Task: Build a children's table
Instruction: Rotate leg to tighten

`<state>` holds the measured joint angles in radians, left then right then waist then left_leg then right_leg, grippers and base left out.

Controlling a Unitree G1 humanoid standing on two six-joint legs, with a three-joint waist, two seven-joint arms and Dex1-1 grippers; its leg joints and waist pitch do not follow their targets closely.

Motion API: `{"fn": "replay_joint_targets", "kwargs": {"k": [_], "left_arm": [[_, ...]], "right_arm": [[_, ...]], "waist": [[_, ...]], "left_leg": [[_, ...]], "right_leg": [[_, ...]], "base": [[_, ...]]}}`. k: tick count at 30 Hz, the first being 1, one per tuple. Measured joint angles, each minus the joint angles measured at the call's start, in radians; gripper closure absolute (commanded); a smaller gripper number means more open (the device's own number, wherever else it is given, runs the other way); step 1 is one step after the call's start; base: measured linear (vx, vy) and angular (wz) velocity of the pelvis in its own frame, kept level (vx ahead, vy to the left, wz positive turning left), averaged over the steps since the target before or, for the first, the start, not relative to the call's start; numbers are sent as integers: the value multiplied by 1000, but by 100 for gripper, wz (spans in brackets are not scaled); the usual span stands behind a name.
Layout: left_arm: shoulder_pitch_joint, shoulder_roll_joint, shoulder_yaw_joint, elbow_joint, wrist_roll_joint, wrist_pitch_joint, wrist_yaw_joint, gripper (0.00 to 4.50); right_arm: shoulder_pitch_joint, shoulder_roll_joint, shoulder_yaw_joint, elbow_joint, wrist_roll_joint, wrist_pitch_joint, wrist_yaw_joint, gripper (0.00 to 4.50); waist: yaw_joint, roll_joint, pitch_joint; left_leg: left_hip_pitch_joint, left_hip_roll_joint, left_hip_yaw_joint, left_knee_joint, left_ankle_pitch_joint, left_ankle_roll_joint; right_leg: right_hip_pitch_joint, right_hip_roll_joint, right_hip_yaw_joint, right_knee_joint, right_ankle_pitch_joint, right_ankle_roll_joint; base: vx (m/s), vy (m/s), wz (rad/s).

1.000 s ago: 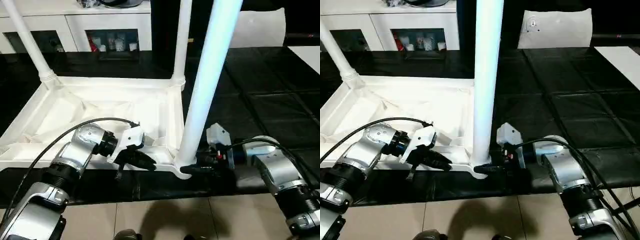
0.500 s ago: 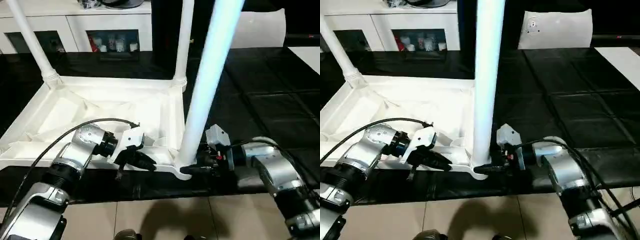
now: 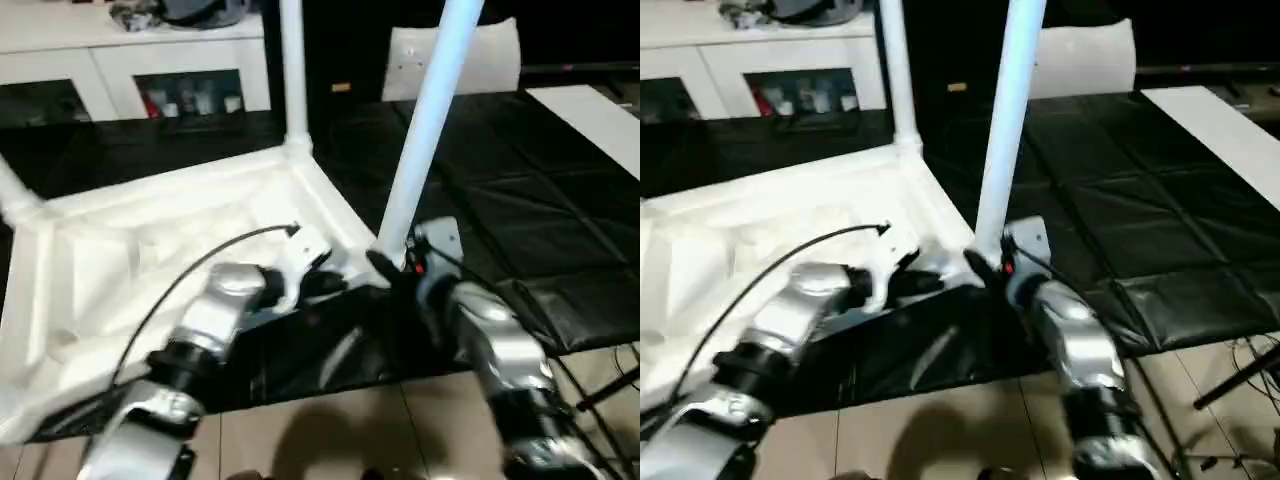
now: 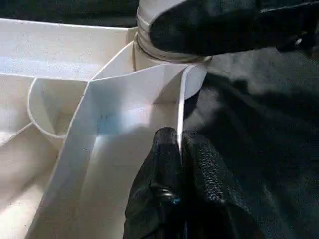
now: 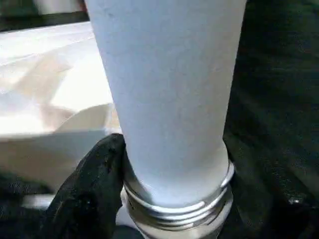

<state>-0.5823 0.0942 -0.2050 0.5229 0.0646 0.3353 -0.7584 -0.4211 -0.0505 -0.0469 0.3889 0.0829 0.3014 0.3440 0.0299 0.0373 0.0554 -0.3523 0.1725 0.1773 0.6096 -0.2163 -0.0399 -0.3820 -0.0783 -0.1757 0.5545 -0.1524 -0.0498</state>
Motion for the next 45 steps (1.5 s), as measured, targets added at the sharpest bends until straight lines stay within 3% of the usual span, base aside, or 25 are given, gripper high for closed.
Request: {"fn": "replay_joint_targets", "kwargs": {"k": [1, 4, 7, 8, 9, 11, 13, 17, 23, 27, 34, 38, 45], "left_arm": [[-4, -18, 0, 0, 8, 8, 26, 450], [-6, -34, -5, -8, 12, 16, 47, 450], [-5, -26, -8, -21, 12, 16, 44, 450], [-4, -22, -10, -26, 11, 16, 40, 450], [-4, -19, -10, -28, 10, 15, 38, 450], [-3, -4, -11, -32, 8, 8, 30, 450], [6, 21, -19, -42, 8, -8, 9, 450], [31, 96, -30, -59, 6, -70, -73, 450], [41, 169, -39, -53, -14, -143, -186, 450], [38, 235, -49, -22, -41, -218, -317, 450], [22, 289, -77, 10, -82, -255, -522, 450], [11, 308, -91, 32, -93, -275, -595, 450], [-20, 338, -114, 67, -94, -304, -702, 450]], "right_arm": [[-11, 7, -9, 10, -3, 2, -22, 182], [-8, 14, -21, 5, -12, -13, -42, 112], [9, 29, -22, -17, -2, -34, -40, 105], [14, 29, -22, -24, -2, -40, -39, 71], [23, 29, -22, -29, -2, -48, -35, 64], [42, 28, -15, -42, 0, -65, -6, 61], [70, 10, 3, -66, 8, -74, 31, 26], [115, -64, 36, -85, 34, -96, 160, 8], [123, -147, 46, -113, 52, -138, 297, 8], [122, -252, 57, -112, 80, -148, 461, 8], [91, -327, 118, -102, 120, -155, 683, 8], [66, -359, 164, -90, 119, -168, 773, 8], [11, -394, 247, -28, 106, -198, 940, 80]], "waist": [[0, 0, 0], [5, 0, 0], [8, 0, 0], [10, 0, 0], [12, 0, 0], [10, 0, 0], [7, 1, 0], [6, 2, 0], [14, 1, 0], [29, 1, 0], [63, -1, 0], [72, -3, 0], [86, -8, 1]], "left_leg": [[-1, 0, 0, 0, -1, 1], [-1, -1, 0, -4, -3, 5], [-4, -1, 0, -7, 0, 10], [-6, -1, 0, -7, 1, 10], [-7, -1, 0, -7, 1, 10], [-14, -1, 1, -6, 1, 10], [-15, 0, 1, -6, 1, 9], [-14, 0, 1, -6, 3, 7], [-14, 1, 0, -2, 3, 7], [-14, 1, 0, -2, 3, 7], [-12, 1, 0, 1, 3, 7], [-12, 1, 0, 2, 3, 7], [-12, 1, 0, 2, 3, 7]], "right_leg": [[0, 0, 1, 0, 0, 0], [-2, 0, 2, 1, 0, 2], [-7, 0, 2, 7, -5, 1], [-9, 0, 2, 8, -5, -1], [-12, 0, 2, 10, -4, -5], [-17, 0, 3, 14, -5, -7], [-19, 1, 3, 16, -6, -6], [-18, 1, 3, 17, -8, -3], [-19, 1, 3, 18, -8, -3], [-19, 1, 3, 20, -8, -3], [-19, 0, 3, 22, -8, -4], [-19, 0, 3, 22, -8, -4], [-19, 0, 3, 22, -8, -3]], "base": [[0, 0, 0], [0, 0, 0], [0, 0, 0], [0, 0, 0], [0, 0, 0], [0, 0, 0], [0, 0, 0], [0, 0, 0], [0, 0, 0], [0, 0, 0], [0, 0, 0], [0, 0, 0], [0, 0, 0]]}}
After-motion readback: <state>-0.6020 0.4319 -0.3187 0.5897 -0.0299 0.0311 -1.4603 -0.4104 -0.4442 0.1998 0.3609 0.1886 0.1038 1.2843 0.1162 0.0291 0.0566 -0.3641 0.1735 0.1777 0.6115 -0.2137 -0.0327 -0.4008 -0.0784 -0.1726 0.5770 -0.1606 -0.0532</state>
